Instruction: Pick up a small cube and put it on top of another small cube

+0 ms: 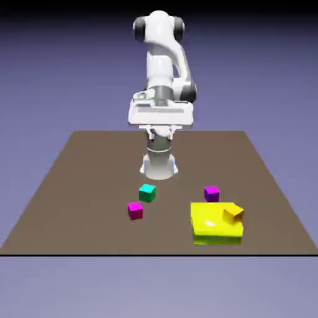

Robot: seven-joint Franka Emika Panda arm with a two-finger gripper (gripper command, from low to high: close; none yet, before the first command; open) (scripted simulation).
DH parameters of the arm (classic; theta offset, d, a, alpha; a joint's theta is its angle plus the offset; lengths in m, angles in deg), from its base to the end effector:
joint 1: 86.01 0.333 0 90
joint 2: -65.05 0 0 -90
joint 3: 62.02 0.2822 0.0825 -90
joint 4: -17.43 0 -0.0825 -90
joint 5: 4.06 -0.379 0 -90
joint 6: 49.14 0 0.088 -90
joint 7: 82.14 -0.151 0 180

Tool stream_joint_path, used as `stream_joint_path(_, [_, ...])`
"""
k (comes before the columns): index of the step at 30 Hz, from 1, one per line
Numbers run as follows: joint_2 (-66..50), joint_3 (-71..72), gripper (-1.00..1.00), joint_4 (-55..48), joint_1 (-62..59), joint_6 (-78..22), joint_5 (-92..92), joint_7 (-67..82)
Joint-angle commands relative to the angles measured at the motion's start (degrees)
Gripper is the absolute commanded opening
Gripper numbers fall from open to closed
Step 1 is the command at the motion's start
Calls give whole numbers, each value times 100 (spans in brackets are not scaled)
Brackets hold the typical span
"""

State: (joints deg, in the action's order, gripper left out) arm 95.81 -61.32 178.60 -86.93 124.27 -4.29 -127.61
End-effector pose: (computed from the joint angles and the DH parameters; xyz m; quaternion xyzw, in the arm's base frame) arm 0.4360 -0.0024 0.3844 -0.8569 0.3625 -0.3392 0.1389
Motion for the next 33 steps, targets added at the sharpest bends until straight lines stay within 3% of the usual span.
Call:
stream_joint_path(1, [-158, 58, 0, 14, -134, -49, -19, -250])
stream_joint_path(21, [-3143, 1157, 0, 270, -2677, -985, -375, -4976])
stream_joint_path(29, [-4791, 408, 0, -20, -2107, 368, 364, -5499])
stream_joint_path(30, [-4791, 408, -100, -20, -2107, 368, 364, -5499])
stream_joint_path(33, [-4376, 596, -100, 53, -2250, 28, 178, -5367])
